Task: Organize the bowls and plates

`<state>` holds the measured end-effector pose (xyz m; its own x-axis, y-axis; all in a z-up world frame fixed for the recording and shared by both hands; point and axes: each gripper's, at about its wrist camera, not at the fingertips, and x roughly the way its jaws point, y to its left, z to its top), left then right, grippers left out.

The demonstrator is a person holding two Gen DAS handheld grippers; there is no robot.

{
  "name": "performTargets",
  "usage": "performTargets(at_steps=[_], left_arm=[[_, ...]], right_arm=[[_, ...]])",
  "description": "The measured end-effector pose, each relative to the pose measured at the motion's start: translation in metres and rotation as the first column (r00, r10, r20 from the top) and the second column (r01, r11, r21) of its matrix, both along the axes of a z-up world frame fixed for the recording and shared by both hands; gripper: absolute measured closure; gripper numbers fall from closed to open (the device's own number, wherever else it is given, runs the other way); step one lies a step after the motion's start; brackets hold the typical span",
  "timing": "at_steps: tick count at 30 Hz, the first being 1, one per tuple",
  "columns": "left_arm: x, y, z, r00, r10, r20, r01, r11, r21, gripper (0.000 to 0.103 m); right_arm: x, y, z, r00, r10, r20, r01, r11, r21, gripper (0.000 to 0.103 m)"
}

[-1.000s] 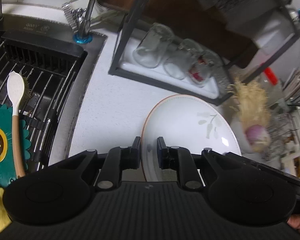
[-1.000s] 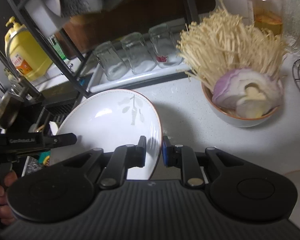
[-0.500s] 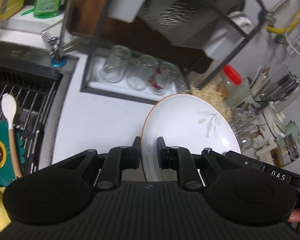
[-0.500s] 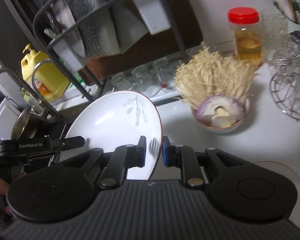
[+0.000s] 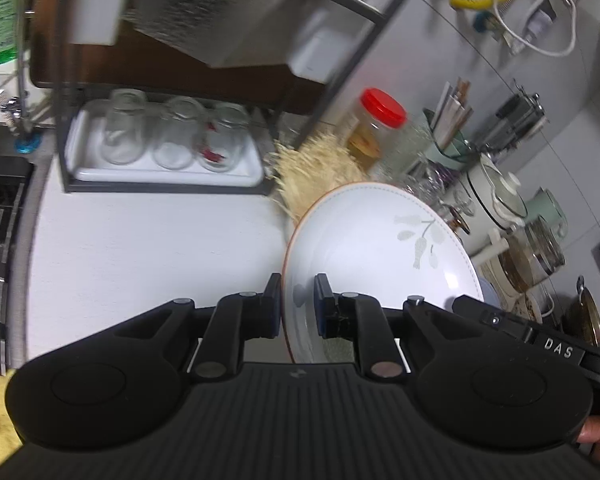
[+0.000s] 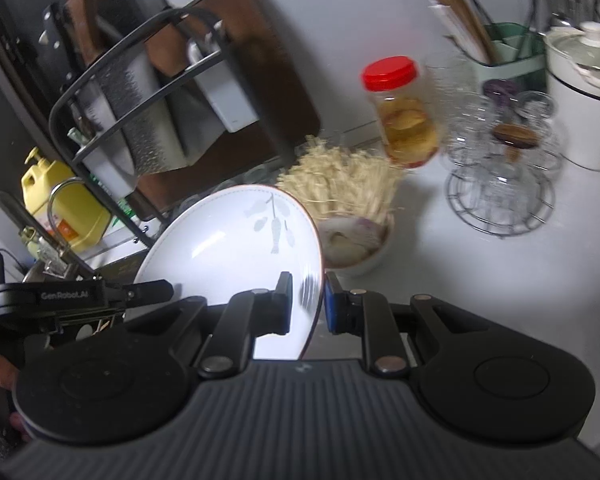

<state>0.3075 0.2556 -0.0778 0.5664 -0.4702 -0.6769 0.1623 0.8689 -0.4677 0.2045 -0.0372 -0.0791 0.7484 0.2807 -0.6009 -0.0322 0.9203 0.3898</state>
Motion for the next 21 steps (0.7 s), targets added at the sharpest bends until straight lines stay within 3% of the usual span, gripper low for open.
performTargets(at_steps=[10,15,18,21], left_arm=[[-0.01,-0.08,-0.021,0.997,-0.048,-0.057,0.049,0.999,0.013,0.084],[-0.014,-0.108,-0.043,0.99,-0.041,-0.136,0.04,0.999,-0.009,0.084],[-0.014,-0.121,-0.056,0.986,-0.035,-0.163,0.037,0.999,0.007,0.084],[-0.016,-0.134,-0.069,0.984,-0.028,-0.175,0.038,0.998,0.051,0.084]], right_arm=[[-0.03,-0.062,-0.019,0.997,-0.068,-0.027,0.067,0.998,-0.021,0.084],[-0.036,-0.089,-0.036,0.996,-0.062,-0.063,0.06,0.997,-0.042,0.084],[-0.036,-0.102,-0.046,0.996,-0.048,-0.079,0.045,0.998,-0.04,0.084],[-0.032,-0.103,-0.057,0.995,-0.024,-0.096,0.013,0.994,-0.109,0.084]])
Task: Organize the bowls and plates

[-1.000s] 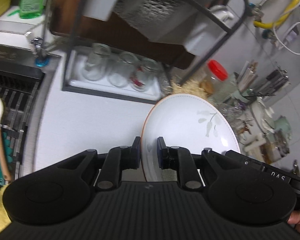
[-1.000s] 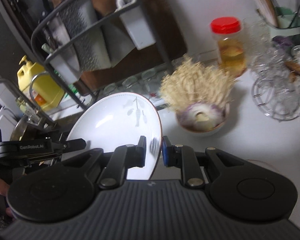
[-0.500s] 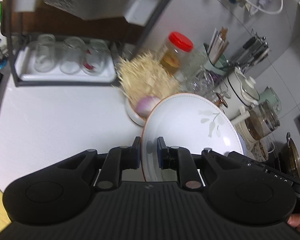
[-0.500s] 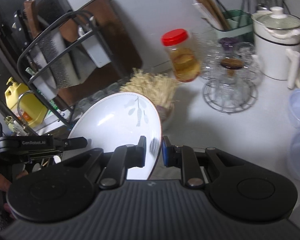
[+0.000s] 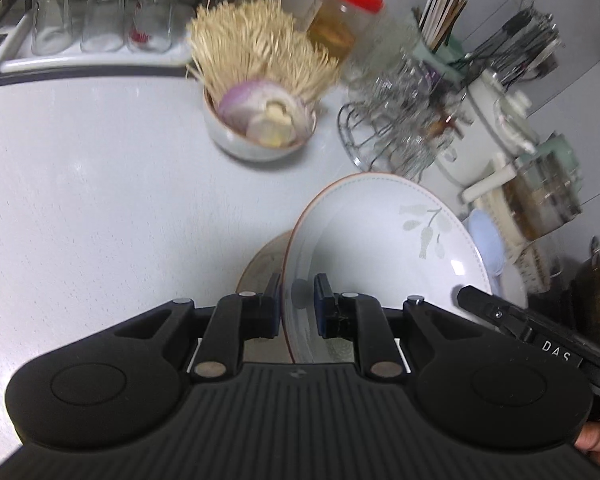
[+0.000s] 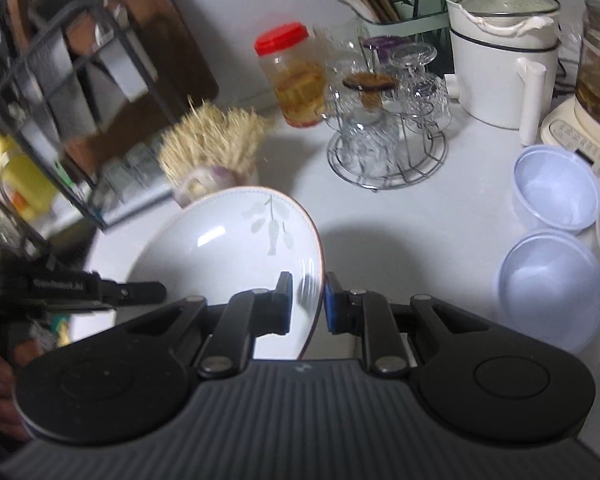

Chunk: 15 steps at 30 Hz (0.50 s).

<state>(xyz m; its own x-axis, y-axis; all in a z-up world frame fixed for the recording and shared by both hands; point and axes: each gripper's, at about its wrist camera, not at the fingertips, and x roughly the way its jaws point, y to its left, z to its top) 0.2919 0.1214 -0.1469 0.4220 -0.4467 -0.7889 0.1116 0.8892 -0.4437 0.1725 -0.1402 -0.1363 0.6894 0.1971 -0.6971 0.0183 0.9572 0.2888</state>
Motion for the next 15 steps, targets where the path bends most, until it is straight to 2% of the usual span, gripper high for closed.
performTargets(at_steps=[2,7,15], left_arm=[[-0.001,-0.005,-0.01,1.0,0.01,-0.014,-0.01,1.0,0.027,0.084],[0.001,0.0,-0.029,0.997,0.043,-0.067,-0.04,0.998,0.038,0.084],[0.004,-0.011,-0.035,0.998,0.038,-0.046,-0.033,0.993,0.113,0.083]], right_arm=[[0.004,0.0,-0.009,1.0,0.023,-0.018,-0.023,0.999,-0.024,0.084],[0.01,-0.001,-0.028,0.996,0.075,-0.048,-0.076,0.997,-0.022,0.084],[0.012,0.004,-0.044,0.996,0.058,-0.07,-0.06,0.998,-0.032,0.084]])
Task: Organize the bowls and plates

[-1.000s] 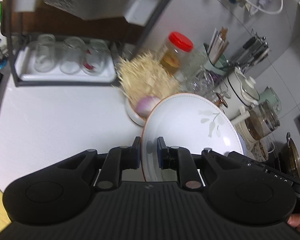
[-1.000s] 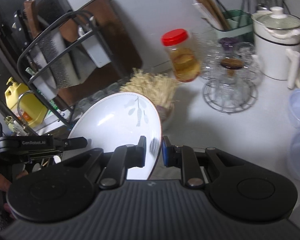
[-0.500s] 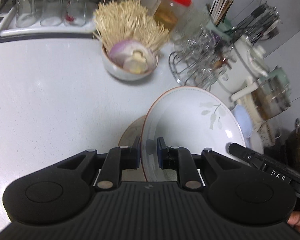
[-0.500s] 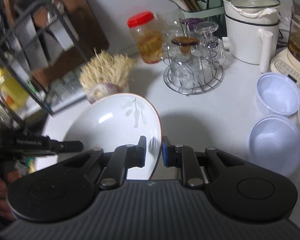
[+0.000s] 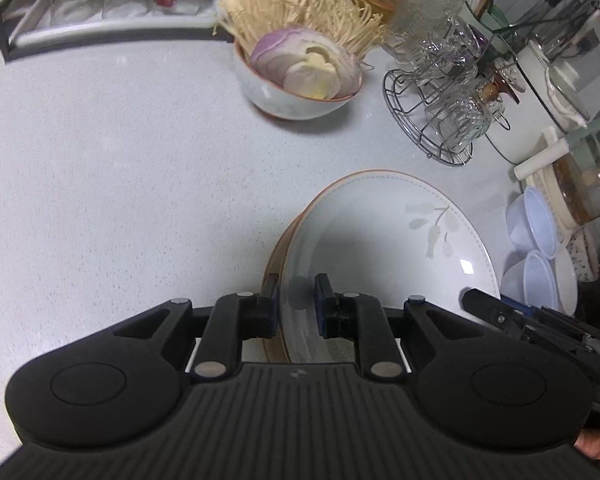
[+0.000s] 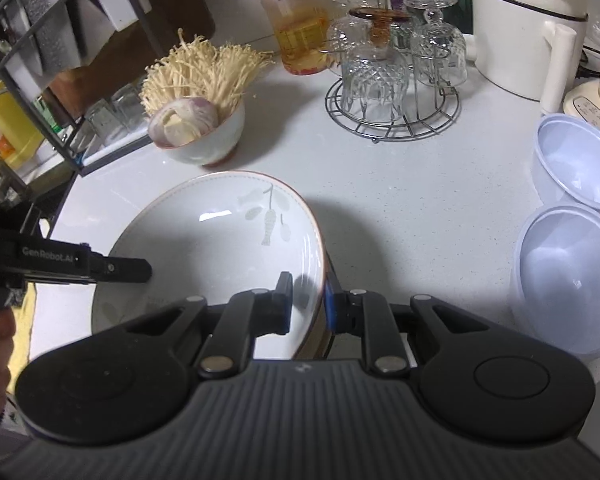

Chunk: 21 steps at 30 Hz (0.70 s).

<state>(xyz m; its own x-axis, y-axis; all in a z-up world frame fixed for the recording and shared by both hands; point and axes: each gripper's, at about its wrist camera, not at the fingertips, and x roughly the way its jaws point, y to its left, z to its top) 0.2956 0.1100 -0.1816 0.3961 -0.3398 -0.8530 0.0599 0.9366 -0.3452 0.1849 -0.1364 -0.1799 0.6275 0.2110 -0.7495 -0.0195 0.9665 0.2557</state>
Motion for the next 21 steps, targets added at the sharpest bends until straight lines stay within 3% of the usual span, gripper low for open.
performTargets(at_steps=[13,15,21], left_arm=[[0.007,-0.009,-0.005,0.998,0.039,-0.053,-0.039,0.999,-0.005,0.083],[0.007,-0.007,-0.004,0.997,0.034,-0.067,-0.036,0.999,-0.019,0.076],[0.007,0.001,0.003,0.99,0.011,-0.137,-0.017,0.999,-0.044,0.071]], right_arm=[[0.003,-0.005,-0.014,1.0,0.015,-0.013,-0.015,0.999,-0.035,0.084],[0.003,-0.003,-0.015,1.0,0.022,-0.017,-0.023,0.999,-0.036,0.084],[0.007,0.002,-0.016,0.999,0.011,-0.037,-0.013,0.998,-0.056,0.084]])
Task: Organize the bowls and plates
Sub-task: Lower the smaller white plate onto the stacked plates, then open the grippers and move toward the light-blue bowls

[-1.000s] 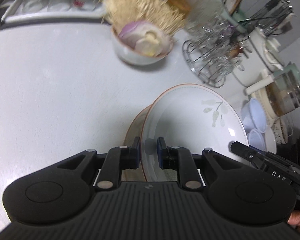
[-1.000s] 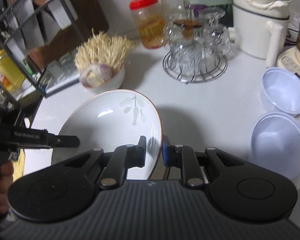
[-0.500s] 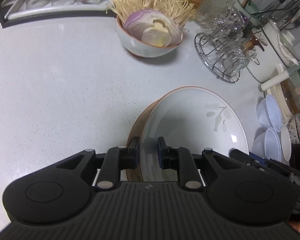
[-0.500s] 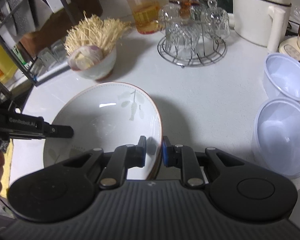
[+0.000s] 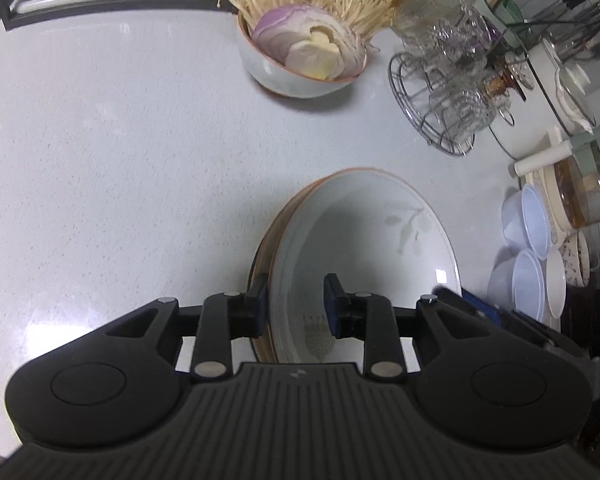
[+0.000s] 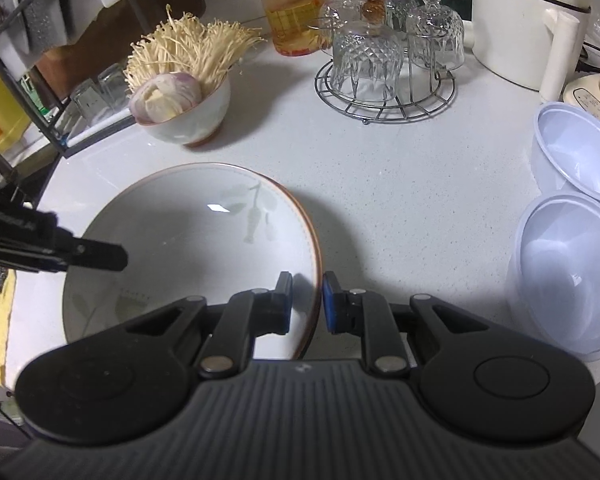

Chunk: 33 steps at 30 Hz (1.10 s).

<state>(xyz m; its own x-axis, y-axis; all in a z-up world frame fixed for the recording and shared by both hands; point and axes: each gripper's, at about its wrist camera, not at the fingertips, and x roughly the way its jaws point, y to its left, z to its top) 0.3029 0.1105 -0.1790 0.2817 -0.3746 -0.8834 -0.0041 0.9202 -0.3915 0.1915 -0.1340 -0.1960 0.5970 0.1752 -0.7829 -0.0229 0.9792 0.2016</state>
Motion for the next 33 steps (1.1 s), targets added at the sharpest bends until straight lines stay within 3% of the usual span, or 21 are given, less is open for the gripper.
performTargets(at_steps=[7,18,25,33], left_arm=[[0.002,0.012,0.005,0.998,-0.032,-0.058,0.029,0.998,-0.051,0.065],[-0.014,0.028,0.03,1.0,-0.021,0.007,0.022,0.996,-0.088,0.062],[-0.019,0.006,0.071,0.987,-0.059,0.15,0.068,0.996,-0.055,0.062],[-0.03,-0.037,0.121,0.954,-0.063,0.294,0.078,0.996,-0.04,0.062]], right_arm=[[0.002,0.003,0.001,1.0,-0.018,0.001,0.018,1.0,-0.02,0.083],[0.004,0.007,0.001,0.999,-0.049,-0.014,0.049,0.998,-0.036,0.082],[-0.001,-0.003,0.025,0.996,-0.075,0.053,0.077,0.997,-0.031,0.082],[-0.015,-0.024,0.082,0.982,-0.044,0.183,0.048,0.999,-0.019,0.082]])
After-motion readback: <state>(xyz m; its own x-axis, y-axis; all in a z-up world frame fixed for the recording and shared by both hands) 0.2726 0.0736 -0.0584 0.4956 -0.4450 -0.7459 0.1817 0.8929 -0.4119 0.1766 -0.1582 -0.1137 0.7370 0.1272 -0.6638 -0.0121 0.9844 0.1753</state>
